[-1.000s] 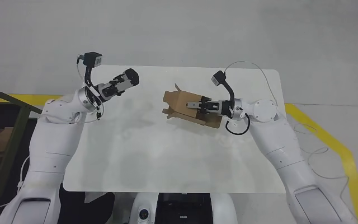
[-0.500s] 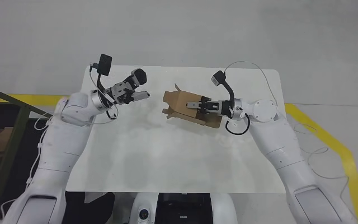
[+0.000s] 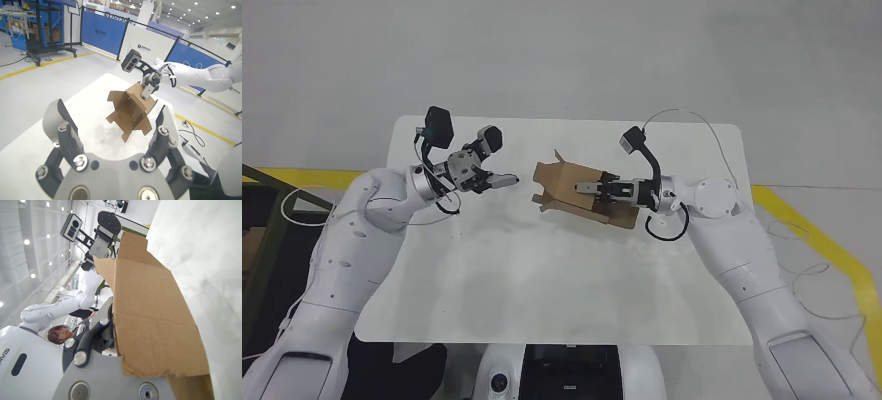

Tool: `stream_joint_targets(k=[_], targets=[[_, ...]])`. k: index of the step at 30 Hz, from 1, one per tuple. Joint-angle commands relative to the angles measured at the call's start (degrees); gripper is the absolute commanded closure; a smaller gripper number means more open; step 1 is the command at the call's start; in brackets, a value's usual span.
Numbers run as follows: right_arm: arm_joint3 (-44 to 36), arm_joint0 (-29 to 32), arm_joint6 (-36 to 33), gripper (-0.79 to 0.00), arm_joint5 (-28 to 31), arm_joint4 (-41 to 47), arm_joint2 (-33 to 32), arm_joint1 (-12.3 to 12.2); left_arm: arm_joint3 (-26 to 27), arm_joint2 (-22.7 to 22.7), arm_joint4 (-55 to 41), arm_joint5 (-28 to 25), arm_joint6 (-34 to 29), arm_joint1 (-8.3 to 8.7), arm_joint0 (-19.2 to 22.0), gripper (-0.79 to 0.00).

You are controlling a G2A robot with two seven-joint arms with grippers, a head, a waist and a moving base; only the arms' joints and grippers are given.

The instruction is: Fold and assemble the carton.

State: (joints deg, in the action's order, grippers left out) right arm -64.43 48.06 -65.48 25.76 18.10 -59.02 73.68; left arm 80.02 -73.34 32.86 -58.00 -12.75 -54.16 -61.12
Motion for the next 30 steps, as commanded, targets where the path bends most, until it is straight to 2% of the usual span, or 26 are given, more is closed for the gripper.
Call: stream_joint_targets(k=[1,27,30], targets=[[0.00,0.00,0.00,0.000,0.00,0.00,0.00,0.00,0.03,-0.03,-0.33,0.00,-1.48,-0.02,-0.01,-0.785],[0.00,0.00,0.00,0.000,0.00,0.00,0.00,0.00,0.03,-0.03,-0.33,0.00,-1.48,-0.02,-0.01,-0.785],[-0.82,0.82,1.36,0.000,-0.59,-0.76,-0.69,-0.28,1.41,-0.41,3.20,2.54,-1.80,0.03,-0.43,-0.785]])
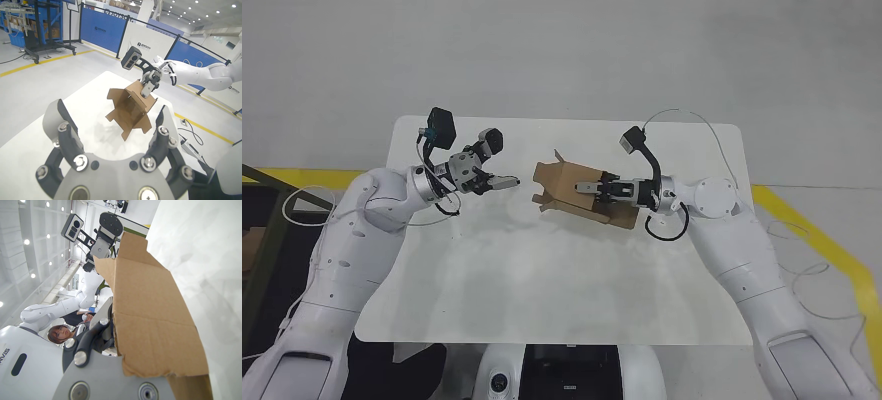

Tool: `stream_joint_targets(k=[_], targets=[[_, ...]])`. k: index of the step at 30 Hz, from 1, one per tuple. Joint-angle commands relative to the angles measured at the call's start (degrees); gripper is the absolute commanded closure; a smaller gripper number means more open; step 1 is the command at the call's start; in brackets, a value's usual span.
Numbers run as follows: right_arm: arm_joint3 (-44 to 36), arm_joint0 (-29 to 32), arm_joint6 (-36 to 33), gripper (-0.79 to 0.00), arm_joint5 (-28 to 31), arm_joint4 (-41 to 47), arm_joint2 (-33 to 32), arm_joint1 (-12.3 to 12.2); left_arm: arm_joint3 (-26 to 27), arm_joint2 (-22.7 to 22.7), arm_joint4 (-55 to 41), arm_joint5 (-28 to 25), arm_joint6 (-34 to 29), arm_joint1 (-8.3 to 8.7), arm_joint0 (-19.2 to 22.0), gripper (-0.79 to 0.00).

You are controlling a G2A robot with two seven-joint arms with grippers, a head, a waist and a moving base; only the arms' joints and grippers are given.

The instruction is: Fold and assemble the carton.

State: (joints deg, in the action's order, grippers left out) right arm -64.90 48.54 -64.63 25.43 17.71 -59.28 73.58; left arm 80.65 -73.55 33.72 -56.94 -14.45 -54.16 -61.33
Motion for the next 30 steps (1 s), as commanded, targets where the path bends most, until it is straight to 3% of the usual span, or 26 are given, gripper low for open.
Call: stream_joint_targets(k=[1,8,15,24,30], targets=[[-0.56,0.61,0.44,0.000,-0.38,-0.76,-1.04,-0.43,1.13,-0.34,3.65,1.93,0.28,0.03,-0.50,-0.785],[-3.51,3.61,-3.51,0.000,0.40,-0.56,-5.69,-2.32,1.91,-1.86,12.90,-0.62,4.18,0.23,-1.14,-0.785],[-6.77,5.14,-7.11,0.000,0.34,-2.95,-7.55,-3.63,3.22,0.16,30.26,-1.06,14.70,1.38,-1.90,-0.785],[-5.72,3.18,-11.48,0.000,1.51,-1.89,-5.96,-3.94,-0.74,9.25,54.33,-1.06,38.21,3.97,1.09,-0.785],[-4.61,0.96,-12.47,0.000,1.75,-0.65,-4.07,-3.92,-3.63,15.11,66.09,-1.06,53.77,4.80,4.59,-0.785]])
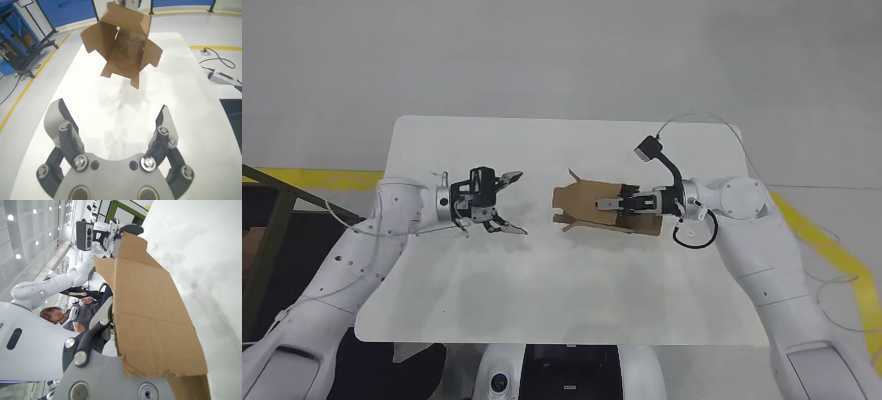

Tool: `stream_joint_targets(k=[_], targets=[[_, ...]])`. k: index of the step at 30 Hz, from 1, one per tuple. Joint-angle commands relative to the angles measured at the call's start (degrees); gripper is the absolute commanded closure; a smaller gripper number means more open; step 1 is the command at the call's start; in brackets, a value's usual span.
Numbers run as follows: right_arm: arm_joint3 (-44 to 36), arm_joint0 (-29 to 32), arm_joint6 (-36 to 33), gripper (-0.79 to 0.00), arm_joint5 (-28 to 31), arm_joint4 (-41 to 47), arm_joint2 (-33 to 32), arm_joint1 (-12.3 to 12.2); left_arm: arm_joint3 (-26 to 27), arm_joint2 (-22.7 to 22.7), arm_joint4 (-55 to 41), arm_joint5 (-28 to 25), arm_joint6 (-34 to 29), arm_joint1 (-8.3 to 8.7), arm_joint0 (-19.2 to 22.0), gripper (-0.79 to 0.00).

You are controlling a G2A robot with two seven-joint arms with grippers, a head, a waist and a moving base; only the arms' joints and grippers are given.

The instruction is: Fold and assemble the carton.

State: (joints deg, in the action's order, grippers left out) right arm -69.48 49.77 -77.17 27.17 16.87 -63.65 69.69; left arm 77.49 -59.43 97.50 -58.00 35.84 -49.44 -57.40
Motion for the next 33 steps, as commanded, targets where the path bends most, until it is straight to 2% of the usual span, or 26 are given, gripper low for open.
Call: stream_joint_targets(k=[1,2,14,20,26,33], targets=[[0.15,-0.48,0.14,0.000,0.09,0.58,0.45,-0.09,-1.07,1.56,3.76,0.05,5.70,0.12,1.21,-0.785],[0.49,-0.68,0.18,0.000,0.13,1.14,0.52,-0.14,-1.76,2.06,4.90,0.51,7.72,0.12,1.68,-0.785],[0.63,-0.85,0.33,0.000,0.28,1.52,0.54,-0.17,-1.76,2.06,4.90,0.51,7.72,0.12,1.68,-0.785],[-0.34,0.29,2.78,0.000,-0.14,3.55,0.12,-0.26,-2.23,2.95,1.57,0.00,3.48,-0.01,0.37,-0.785],[0.17,-0.28,2.81,0.000,0.60,6.85,0.53,-0.13,-4.86,8.47,1.17,0.00,3.81,0.11,1.64,-0.785],[1.23,-1.52,3.64,0.000,0.61,9.03,2.21,0.37,-5.77,17.82,3.37,0.00,6.87,0.06,6.09,-0.785]])
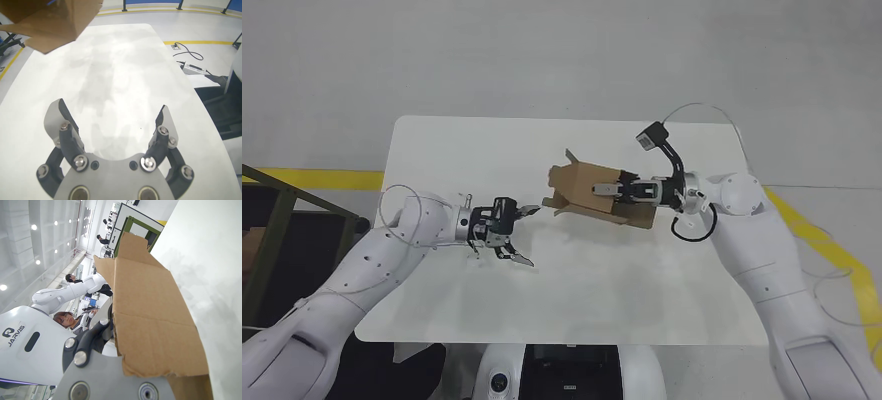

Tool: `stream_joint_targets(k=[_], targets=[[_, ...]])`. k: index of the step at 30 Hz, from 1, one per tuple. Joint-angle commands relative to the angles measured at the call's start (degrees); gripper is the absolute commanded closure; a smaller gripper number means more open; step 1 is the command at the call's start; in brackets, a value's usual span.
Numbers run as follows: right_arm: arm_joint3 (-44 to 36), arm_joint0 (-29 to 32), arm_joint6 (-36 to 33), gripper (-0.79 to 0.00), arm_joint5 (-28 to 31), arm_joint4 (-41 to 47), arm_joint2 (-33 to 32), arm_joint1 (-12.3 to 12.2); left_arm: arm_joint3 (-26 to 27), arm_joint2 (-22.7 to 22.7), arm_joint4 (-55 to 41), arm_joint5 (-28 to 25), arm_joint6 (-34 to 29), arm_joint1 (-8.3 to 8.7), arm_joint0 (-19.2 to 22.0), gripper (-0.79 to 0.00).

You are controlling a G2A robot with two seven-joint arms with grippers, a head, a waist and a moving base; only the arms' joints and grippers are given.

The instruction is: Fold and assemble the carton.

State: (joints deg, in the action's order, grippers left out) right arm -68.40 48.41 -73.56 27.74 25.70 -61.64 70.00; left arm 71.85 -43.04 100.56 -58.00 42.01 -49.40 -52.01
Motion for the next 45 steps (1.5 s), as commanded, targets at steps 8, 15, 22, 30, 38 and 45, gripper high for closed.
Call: stream_joint_targets(k=[8,15,22,30,38,45], targets=[[1.59,-1.25,0.34,0.000,0.62,0.92,2.48,0.66,0.74,8.15,-0.03,0.00,4.27,0.32,5.52,-0.785],[2.37,-1.62,0.31,0.000,1.19,1.51,3.67,0.97,3.23,10.92,-3.67,0.00,4.28,1.59,7.45,-0.785],[2.65,-1.92,-0.33,0.000,1.46,1.93,4.47,1.13,3.95,12.14,-4.65,0.48,4.76,2.63,8.64,-0.785],[3.13,-1.98,-0.43,0.000,2.49,3.72,4.07,1.12,3.59,13.50,-3.34,0.45,4.72,3.79,8.85,-0.785],[1.84,-1.54,-0.76,0.000,2.21,3.46,4.57,1.05,2.70,14.17,-5.32,1.39,5.66,4.08,9.77,-0.785],[2.10,-1.55,-0.65,0.000,2.33,3.64,5.11,1.17,3.84,15.47,-5.34,1.89,6.17,4.16,10.61,-0.785]])
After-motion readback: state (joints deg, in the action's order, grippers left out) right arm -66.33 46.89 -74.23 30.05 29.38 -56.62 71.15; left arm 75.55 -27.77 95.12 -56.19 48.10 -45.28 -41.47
